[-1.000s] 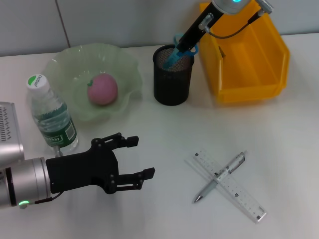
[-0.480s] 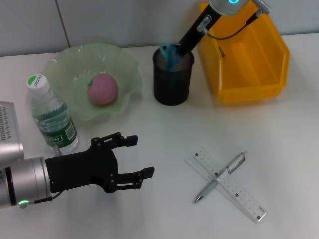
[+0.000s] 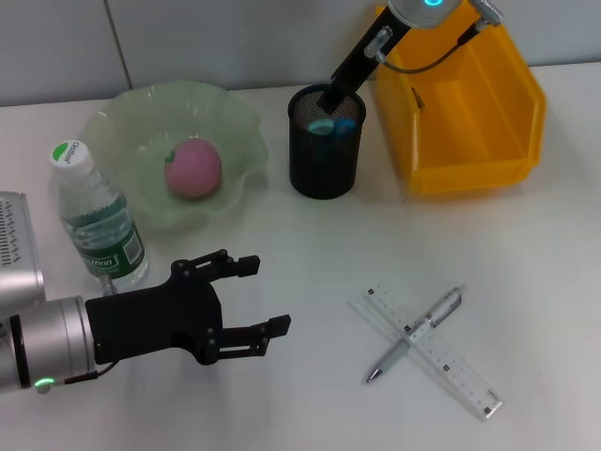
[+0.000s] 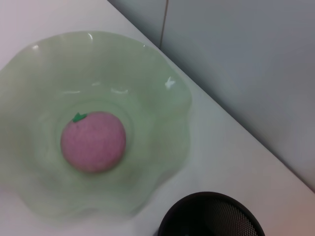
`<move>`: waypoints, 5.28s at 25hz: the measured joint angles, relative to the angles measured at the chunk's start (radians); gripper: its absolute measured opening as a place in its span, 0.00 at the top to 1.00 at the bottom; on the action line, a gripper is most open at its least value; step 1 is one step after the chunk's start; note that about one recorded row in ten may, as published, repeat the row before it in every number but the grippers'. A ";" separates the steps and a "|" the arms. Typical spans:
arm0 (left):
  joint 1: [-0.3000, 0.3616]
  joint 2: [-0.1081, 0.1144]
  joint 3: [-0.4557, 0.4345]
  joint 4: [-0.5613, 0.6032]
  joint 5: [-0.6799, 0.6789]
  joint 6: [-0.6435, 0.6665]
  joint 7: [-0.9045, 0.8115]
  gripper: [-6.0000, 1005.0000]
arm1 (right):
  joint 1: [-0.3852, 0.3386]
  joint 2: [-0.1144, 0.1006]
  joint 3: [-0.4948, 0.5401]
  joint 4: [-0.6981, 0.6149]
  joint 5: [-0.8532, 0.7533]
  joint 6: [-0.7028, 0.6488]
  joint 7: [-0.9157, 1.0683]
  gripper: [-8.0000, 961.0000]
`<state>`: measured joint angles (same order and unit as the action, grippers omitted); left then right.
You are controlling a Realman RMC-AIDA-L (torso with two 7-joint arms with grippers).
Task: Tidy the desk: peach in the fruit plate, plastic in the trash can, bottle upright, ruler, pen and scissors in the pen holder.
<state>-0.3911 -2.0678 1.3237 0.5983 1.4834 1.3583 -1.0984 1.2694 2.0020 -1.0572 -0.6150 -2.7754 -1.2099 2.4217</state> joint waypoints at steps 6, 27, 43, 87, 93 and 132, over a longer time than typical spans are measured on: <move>0.004 0.000 0.000 0.000 0.000 0.005 0.000 0.15 | -0.006 0.012 -0.006 -0.023 -0.014 -0.005 0.000 0.25; 0.021 0.005 0.008 0.000 0.009 0.007 0.020 0.15 | -0.274 0.080 -0.096 -0.650 0.082 -0.389 0.243 0.21; 0.060 0.030 0.003 0.006 0.048 0.049 0.060 0.15 | -0.408 0.090 -0.274 -0.761 0.163 -0.627 0.534 0.23; 0.071 0.032 0.000 0.009 0.047 0.070 0.054 0.15 | -0.488 0.086 -0.589 -0.535 0.174 -0.308 0.516 0.29; 0.071 0.032 0.000 0.009 0.043 0.071 0.056 0.15 | -0.483 0.087 -0.591 -0.527 0.175 -0.301 0.516 0.30; 0.075 0.032 -0.026 0.014 0.043 0.110 0.060 0.15 | -0.481 0.087 -0.595 -0.474 0.188 -0.286 0.514 0.54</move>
<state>-0.3159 -2.0355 1.2975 0.6119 1.5263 1.4681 -1.0384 0.7885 2.0893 -1.6525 -1.0886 -2.5877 -1.4959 2.9360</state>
